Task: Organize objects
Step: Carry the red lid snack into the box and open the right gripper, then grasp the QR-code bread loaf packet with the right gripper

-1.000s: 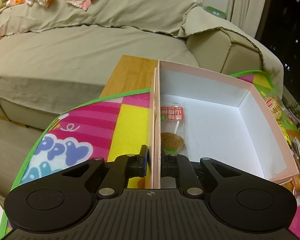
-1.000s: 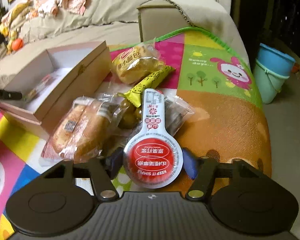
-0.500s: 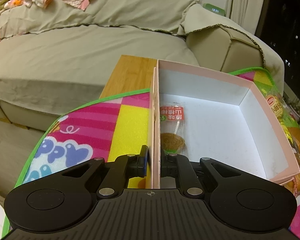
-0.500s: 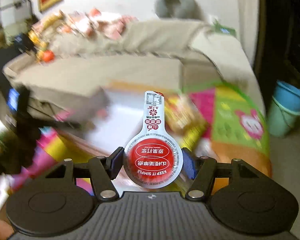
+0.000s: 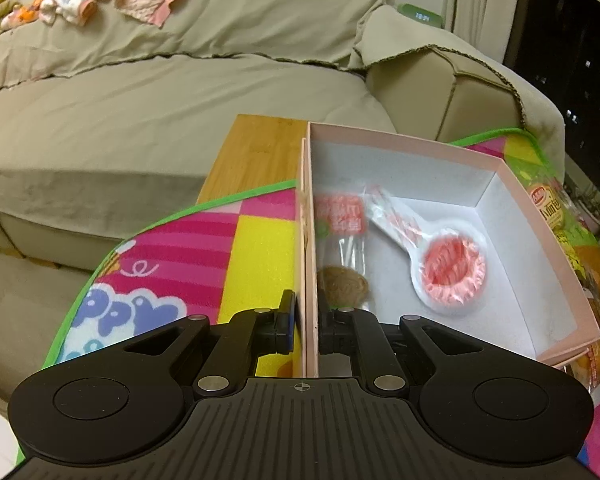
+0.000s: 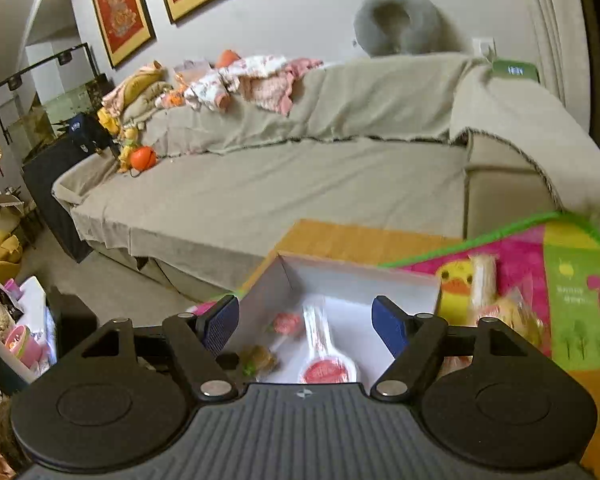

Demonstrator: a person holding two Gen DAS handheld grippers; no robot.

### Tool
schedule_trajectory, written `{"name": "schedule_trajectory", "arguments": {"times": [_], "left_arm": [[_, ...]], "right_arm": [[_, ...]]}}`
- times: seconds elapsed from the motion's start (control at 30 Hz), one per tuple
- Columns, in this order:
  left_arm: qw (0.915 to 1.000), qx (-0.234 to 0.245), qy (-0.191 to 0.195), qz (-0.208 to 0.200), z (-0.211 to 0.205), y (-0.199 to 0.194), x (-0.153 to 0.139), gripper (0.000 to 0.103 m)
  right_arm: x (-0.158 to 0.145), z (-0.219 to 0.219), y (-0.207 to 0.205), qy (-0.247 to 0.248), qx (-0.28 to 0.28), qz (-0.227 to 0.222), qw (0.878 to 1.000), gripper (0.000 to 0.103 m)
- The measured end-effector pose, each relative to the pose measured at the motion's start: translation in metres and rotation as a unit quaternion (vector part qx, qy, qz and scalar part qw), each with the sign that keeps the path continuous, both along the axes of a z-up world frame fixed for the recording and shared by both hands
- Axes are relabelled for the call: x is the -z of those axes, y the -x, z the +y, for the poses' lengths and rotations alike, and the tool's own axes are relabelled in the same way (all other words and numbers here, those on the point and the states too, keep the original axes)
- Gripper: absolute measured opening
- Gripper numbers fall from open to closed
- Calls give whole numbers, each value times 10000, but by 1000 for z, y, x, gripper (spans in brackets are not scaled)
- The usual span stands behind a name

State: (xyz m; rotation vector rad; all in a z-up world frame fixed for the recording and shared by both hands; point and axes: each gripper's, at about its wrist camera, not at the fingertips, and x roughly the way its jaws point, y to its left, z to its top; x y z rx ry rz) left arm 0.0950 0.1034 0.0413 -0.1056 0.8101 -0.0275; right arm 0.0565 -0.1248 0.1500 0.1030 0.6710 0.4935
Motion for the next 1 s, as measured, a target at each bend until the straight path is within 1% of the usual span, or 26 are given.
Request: {"name": "schedule_trajectory", "arguments": {"times": [0.2, 0.4, 0.5, 0.63, 0.77, 0.83, 0.9, 1.0], "left_arm": [[10000, 24, 5, -3, -1, 2, 0, 11], [10000, 40, -8, 18, -1, 2, 0, 11], [10000, 49, -35, 23, -3, 3, 1, 11], [10000, 66, -31, 6, -3, 3, 1, 11], [10000, 41, -11, 7, -2, 4, 2, 11], [10000, 48, -21, 8, -2, 3, 2, 11], [10000, 54, -36, 12, -2, 3, 2, 11], [10000, 60, -44, 19, -1, 4, 2, 11]], "right_arm": [[28, -28, 25, 675, 439, 0, 9968, 74], [57, -62, 53, 1126, 720, 258, 9907, 75], [69, -66, 72, 1430, 747, 287, 9865, 75], [80, -64, 92, 1668, 582, 325, 9837, 75], [84, -54, 101, 1772, 367, 253, 9832, 76], [85, -50, 101, 1709, 301, 240, 9845, 79], [85, -46, 98, 1646, 326, 212, 9856, 83], [85, -43, 88, 1513, 440, 161, 9874, 83]]}}
